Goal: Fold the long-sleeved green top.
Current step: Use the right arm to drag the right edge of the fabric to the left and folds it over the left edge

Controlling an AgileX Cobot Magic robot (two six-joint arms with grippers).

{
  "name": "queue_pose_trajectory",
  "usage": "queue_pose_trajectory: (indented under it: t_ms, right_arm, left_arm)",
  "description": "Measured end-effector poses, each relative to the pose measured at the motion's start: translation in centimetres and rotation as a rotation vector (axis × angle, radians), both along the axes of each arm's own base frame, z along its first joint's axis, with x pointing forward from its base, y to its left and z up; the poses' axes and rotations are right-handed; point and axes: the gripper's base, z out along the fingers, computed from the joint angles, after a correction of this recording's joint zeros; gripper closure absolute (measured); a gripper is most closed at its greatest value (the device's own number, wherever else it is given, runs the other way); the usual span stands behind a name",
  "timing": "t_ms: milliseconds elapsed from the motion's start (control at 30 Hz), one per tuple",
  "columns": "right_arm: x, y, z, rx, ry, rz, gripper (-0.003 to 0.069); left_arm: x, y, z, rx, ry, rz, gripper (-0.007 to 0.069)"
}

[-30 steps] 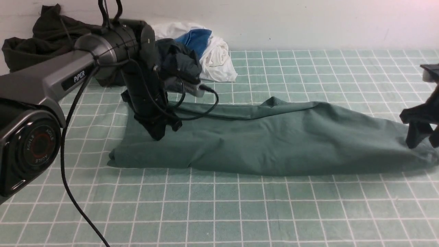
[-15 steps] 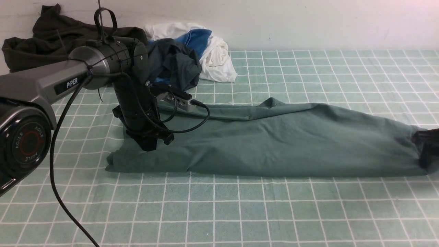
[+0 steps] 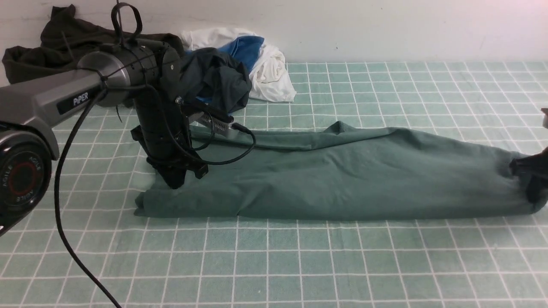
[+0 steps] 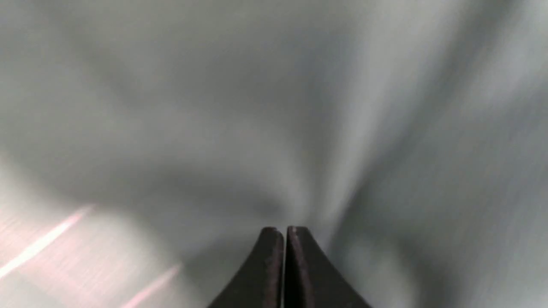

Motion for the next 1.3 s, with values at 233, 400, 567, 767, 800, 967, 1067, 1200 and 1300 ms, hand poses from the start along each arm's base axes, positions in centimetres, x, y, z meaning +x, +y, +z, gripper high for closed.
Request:
queue_pose_trajectory:
  t_ms: [233,400,567,767,800,967,1067,1200,1300]
  right_arm:
    - [0.5,5.3,12.9,-0.078,-0.289,0.141,0.0624]
    - [0.1,17.2,18.4,0.035,-0.482,0.452,0.0624]
    - [-1.2,30.7,17.3,0.216,-0.588,0.756,0.0624]
    - [-3.2,43.3,11.1,0.384,-0.680,0.914,0.0624]
    - [-3.6,44.7,10.0,0.390,-0.686,0.937,0.0620]
    - [-4.4,48.4,4.8,0.398,-0.665,0.977,0.0508]
    - [-4.4,48.4,4.5,0.403,-0.648,0.976,0.0410]
    - [-4.6,46.5,8.5,0.411,-0.582,1.022,0.0227]
    - [-5.4,44.0,13.4,0.394,-0.558,1.060,0.0209]
  left_arm:
    - [-2.9,2.0,10.8,0.052,-0.264,0.049,0.0628]
    - [-6.7,3.8,18.0,0.068,-0.441,0.133,0.0628]
    - [-11.6,5.4,24.2,0.070,-0.626,0.205,0.0628]
    - [-17.4,7.0,29.1,0.025,-0.785,0.307,0.0628]
    - [-18.0,7.1,29.4,0.012,-0.797,0.316,0.0628]
    - [-21.5,7.5,28.4,-0.038,-0.768,0.332,0.0628]
    - [-22.9,7.6,26.8,-0.045,-0.722,0.343,0.0628]
    - [-27.3,8.4,22.0,-0.075,-0.655,0.410,0.0628]
    - [-30.3,8.9,19.3,-0.118,-0.692,0.452,0.0628]
